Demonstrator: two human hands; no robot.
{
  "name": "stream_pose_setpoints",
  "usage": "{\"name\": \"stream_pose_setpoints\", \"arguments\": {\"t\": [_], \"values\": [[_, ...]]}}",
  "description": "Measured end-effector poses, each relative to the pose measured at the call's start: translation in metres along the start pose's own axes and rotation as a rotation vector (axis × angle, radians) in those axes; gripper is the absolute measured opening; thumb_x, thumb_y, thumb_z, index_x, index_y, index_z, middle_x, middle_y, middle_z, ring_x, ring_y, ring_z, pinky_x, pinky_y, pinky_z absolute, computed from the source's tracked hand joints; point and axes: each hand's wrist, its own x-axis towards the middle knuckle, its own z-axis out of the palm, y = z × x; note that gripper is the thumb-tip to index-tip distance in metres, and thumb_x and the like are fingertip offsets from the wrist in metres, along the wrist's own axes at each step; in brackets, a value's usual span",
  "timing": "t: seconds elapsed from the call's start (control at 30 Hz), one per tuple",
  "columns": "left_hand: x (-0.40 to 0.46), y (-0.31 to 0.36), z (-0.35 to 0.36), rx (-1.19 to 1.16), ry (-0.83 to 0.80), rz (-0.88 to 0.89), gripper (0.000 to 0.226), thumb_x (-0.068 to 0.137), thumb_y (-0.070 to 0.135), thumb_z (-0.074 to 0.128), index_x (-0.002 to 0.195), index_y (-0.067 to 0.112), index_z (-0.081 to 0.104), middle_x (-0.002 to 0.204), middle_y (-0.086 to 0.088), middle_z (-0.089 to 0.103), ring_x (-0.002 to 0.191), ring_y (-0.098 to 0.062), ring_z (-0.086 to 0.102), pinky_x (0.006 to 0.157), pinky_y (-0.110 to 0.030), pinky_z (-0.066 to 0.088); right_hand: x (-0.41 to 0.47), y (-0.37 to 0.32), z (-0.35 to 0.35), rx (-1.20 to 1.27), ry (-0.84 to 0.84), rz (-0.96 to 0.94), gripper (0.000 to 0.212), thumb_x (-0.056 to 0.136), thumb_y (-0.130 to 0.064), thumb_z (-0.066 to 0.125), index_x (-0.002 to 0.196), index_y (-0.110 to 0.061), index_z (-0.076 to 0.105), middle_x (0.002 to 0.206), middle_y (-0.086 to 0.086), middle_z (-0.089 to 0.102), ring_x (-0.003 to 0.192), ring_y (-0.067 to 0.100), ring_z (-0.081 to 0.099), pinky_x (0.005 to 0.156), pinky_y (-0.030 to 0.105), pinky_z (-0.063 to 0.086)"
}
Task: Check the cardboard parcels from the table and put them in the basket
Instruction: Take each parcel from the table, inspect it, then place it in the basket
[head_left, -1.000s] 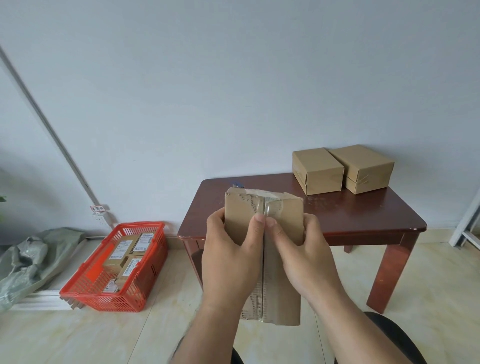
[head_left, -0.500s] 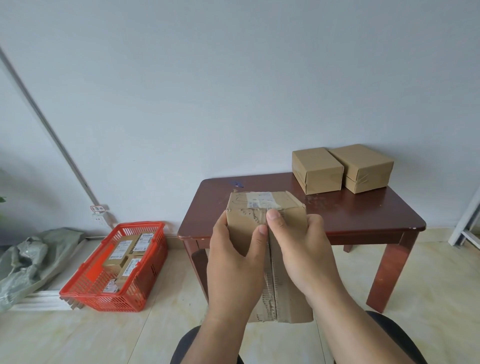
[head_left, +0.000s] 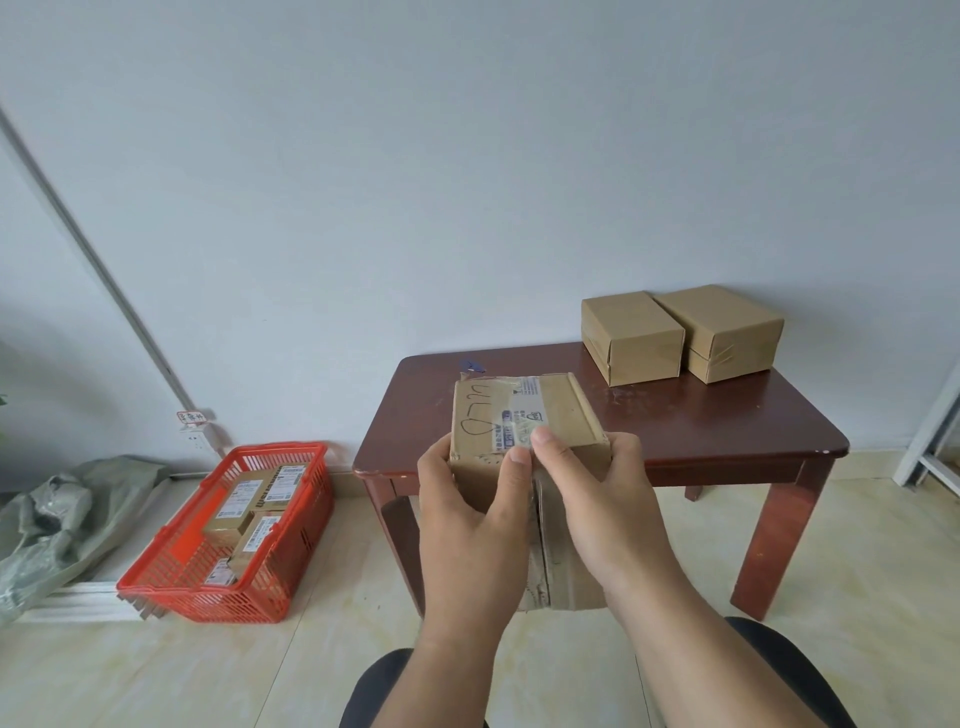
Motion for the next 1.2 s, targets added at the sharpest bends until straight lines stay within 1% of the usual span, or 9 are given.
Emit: {"name": "stream_pose_setpoints", "arguments": {"t": [0.1,0.23,0.33,0.43,0.57,0.7,0.9,1.07,1.2], "values": [[0.0,0.002,-0.001,-0.024,-0.009,-0.029,0.04,0.091,0.041,0.076,0.124,0.036,0.054,0.101,0.014,0.073,0.093,0.0,0.069,0.081,-0.025,0.053,0.0,0.002,0.001,0.022,-0.011,0.0,0.045,0.085,-0.05,0.081,0.114,-0.03,0.054,0.104,-0.014,0.073,0.078,-0.011,0.069,0.067,0.021,0.052],[0.007,0.005,-0.004,-0.049,-0.018,-0.052,0.04,0.09,0.027,0.076,0.124,0.033,0.055,0.099,0.016,0.076,0.089,-0.001,0.072,0.076,-0.025,0.057,-0.005,0.007,0.001,0.006,-0.041,-0.019,0.046,0.084,-0.046,0.084,0.117,-0.036,0.052,0.102,-0.014,0.076,0.083,-0.004,0.073,0.08,0.036,0.061],[0.009,0.005,-0.006,-0.056,-0.03,-0.033,0.04,0.092,0.025,0.075,0.126,0.034,0.056,0.102,0.02,0.076,0.094,0.0,0.073,0.082,-0.026,0.059,-0.005,0.007,0.0,-0.017,-0.057,-0.036,0.044,0.083,-0.039,0.085,0.111,-0.043,0.051,0.102,-0.015,0.076,0.089,0.003,0.075,0.085,0.044,0.063],[0.005,0.003,-0.005,-0.024,-0.041,0.013,0.045,0.093,0.026,0.077,0.131,0.036,0.054,0.104,0.027,0.074,0.098,0.005,0.071,0.086,-0.025,0.057,-0.002,0.004,-0.001,-0.012,-0.042,-0.043,0.039,0.086,-0.029,0.081,0.11,-0.038,0.052,0.102,-0.014,0.075,0.082,-0.004,0.072,0.076,0.033,0.06],[0.001,0.0,-0.002,0.006,-0.031,0.052,0.052,0.089,0.03,0.08,0.132,0.037,0.052,0.109,0.021,0.074,0.104,0.001,0.07,0.091,-0.031,0.057,0.002,0.004,0.001,-0.001,0.016,-0.078,0.036,0.087,-0.036,0.082,0.109,-0.033,0.054,0.098,-0.014,0.072,0.077,-0.009,0.068,0.064,0.018,0.051],[0.008,0.003,-0.004,0.003,0.008,0.061,0.048,0.087,0.032,0.08,0.127,0.036,0.053,0.114,0.014,0.073,0.104,-0.002,0.07,0.094,-0.037,0.059,-0.001,0.007,0.003,-0.009,0.02,-0.088,0.042,0.085,-0.044,0.084,0.113,-0.035,0.055,0.1,-0.013,0.075,0.084,-0.003,0.071,0.078,0.031,0.06],[0.019,0.001,-0.008,0.062,0.042,0.098,0.046,0.085,0.058,0.077,0.123,0.038,0.06,0.122,0.013,0.067,0.119,-0.008,0.063,0.099,-0.04,0.056,-0.008,0.012,0.003,-0.059,-0.012,-0.129,0.039,0.087,-0.038,0.083,0.112,-0.037,0.053,0.1,-0.012,0.072,0.085,-0.003,0.069,0.073,0.024,0.052],[0.013,-0.001,-0.005,0.095,0.058,0.122,0.041,0.088,0.049,0.076,0.122,0.04,0.056,0.119,0.019,0.057,0.115,0.0,0.058,0.094,-0.026,0.052,-0.001,0.009,0.006,-0.086,0.061,-0.117,0.043,0.083,-0.047,0.084,0.107,-0.034,0.051,0.099,-0.011,0.071,0.082,-0.001,0.069,0.077,0.034,0.058],[0.008,-0.003,-0.005,0.118,0.05,0.133,0.047,0.088,0.047,0.076,0.129,0.04,0.055,0.117,0.022,0.053,0.117,0.0,0.055,0.094,-0.024,0.049,0.005,0.009,0.007,-0.076,0.08,-0.113,0.043,0.084,-0.048,0.083,0.107,-0.032,0.051,0.1,-0.011,0.071,0.086,0.005,0.07,0.078,0.036,0.059]]}}
